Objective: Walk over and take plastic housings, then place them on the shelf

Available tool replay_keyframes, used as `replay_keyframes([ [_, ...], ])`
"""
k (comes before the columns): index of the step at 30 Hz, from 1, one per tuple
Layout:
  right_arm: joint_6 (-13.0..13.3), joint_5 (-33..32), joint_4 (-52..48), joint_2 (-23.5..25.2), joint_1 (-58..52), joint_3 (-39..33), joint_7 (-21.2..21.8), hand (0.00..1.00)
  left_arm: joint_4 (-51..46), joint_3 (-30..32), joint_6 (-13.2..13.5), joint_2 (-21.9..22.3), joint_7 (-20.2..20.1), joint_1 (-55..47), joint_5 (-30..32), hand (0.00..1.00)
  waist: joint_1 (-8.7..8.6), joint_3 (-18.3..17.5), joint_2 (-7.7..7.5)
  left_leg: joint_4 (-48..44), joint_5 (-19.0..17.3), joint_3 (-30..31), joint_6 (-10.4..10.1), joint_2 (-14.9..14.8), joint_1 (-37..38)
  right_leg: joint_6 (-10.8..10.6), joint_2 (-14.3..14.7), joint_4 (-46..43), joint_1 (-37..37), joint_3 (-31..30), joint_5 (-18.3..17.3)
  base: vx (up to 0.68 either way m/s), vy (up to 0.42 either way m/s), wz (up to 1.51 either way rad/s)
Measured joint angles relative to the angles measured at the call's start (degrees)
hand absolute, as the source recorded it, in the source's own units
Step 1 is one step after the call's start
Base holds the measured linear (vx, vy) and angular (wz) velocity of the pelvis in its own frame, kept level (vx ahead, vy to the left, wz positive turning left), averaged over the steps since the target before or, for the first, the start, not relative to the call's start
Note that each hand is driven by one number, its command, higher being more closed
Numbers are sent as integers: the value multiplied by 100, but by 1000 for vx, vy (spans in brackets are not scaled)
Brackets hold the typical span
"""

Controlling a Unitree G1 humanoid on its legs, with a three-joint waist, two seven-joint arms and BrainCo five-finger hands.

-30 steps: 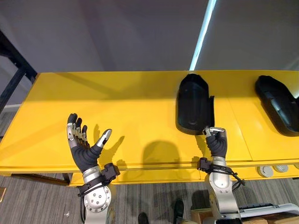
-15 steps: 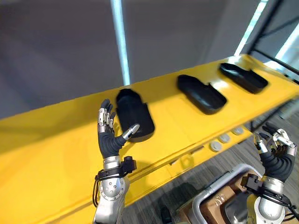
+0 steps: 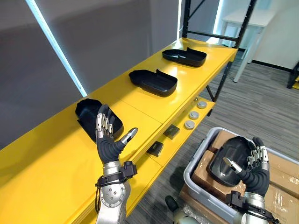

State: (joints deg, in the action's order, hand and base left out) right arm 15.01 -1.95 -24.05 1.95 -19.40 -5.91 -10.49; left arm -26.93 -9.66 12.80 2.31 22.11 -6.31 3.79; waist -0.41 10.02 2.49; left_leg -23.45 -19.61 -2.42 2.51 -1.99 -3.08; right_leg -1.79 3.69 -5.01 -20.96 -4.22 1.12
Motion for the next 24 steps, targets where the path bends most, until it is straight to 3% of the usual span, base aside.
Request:
replay_keyframes([
  [1,-15,18,529,-36,537,196,4,0,1,257,-10,43,-5,-141,-41,0,151,61,-15,169,55,-487,-89,-285,256,528,-156,-1212,-59,1435,-128,-99,28,-214],
  [2,-28,22,788,-35,743,235,4,0,-1,354,-9,56,5,-230,-75,0,173,53,-15,206,72,-634,-117,-390,354,598,-313,-1785,10,1858,-227,-57,50,-167],
  [3,-46,27,1234,-45,947,237,6,0,5,422,2,53,-3,-366,-152,0,219,17,-2,208,87,-815,-143,-495,450,513,-762,-2712,233,2324,-492,6,-19,-88],
  [4,-76,27,1559,-66,1059,201,50,0,36,463,3,41,-7,-444,-210,0,251,-12,-51,232,83,-896,-153,-534,452,232,-1175,-3165,543,2469,-801,11,-53,-73],
  [6,-160,25,1853,-110,1106,190,125,0,182,572,-2,39,-1,-509,-257,0,294,-49,-101,306,140,-1063,-258,-595,438,-215,-1383,-2801,974,2493,-1076,30,-143,-56],
  [7,-228,23,1979,-111,1125,198,190,0,276,695,-13,12,-2,-540,-255,0,314,-111,-182,354,185,-1231,-337,-609,313,-361,-1338,-1966,1225,2432,-1195,50,-199,-83],
  [8,-295,19,2122,-229,1215,174,218,0,512,817,-61,76,-2,-497,-247,0,296,-113,-74,339,240,-1316,-396,-754,146,-104,-1025,-1369,1251,2307,-966,62,-246,-84],
  [11,-369,-4,2115,-430,1159,157,282,0,1115,1071,-111,92,7,-314,-240,0,260,-113,-12,308,460,-1347,-504,-1064,75,186,-457,-323,1453,1950,-400,59,-197,-92],
  [12,-369,-50,2083,-490,1152,114,288,0,1506,1272,-180,77,23,-102,-237,0,204,-85,-45,143,537,-1312,-496,-1092,-12,271,-418,-135,1497,1786,-287,44,-191,-81],
  [15,-367,-224,2073,-573,1086,-87,317,0,1970,1503,-297,90,42,75,-25,0,106,-25,-74,779,508,-1230,-682,-979,-6,298,-482,-134,1388,1543,-255,15,-79,-47],
  [16,-367,-229,2074,-600,1010,-118,322,0,2109,1559,-300,94,43,80,98,0,95,6,-9,1088,885,-1218,-726,-979,25,290,-442,-125,1386,1481,-251,7,23,-47],
  [17,-368,-228,2091,-608,961,-115,337,0,2345,1669,-295,97,38,54,147,0,111,29,37,1186,1021,-1211,-825,-998,42,233,-398,-62,1395,1412,-209,13,42,-35],
  [20,-367,-226,2168,-421,941,-241,319,0,3221,1852,-353,108,-2,49,206,0,58,73,45,1413,1048,-1184,-821,-887,22,128,-463,262,1404,1416,-10,19,95,-2],
  [24,-391,-199,2608,-327,1231,-312,59,0,4402,1854,-553,80,-21,-18,202,0,142,274,44,1482,1151,-1139,-706,-601,8,-61,-704,690,1604,1448,227,-11,126,12],
])
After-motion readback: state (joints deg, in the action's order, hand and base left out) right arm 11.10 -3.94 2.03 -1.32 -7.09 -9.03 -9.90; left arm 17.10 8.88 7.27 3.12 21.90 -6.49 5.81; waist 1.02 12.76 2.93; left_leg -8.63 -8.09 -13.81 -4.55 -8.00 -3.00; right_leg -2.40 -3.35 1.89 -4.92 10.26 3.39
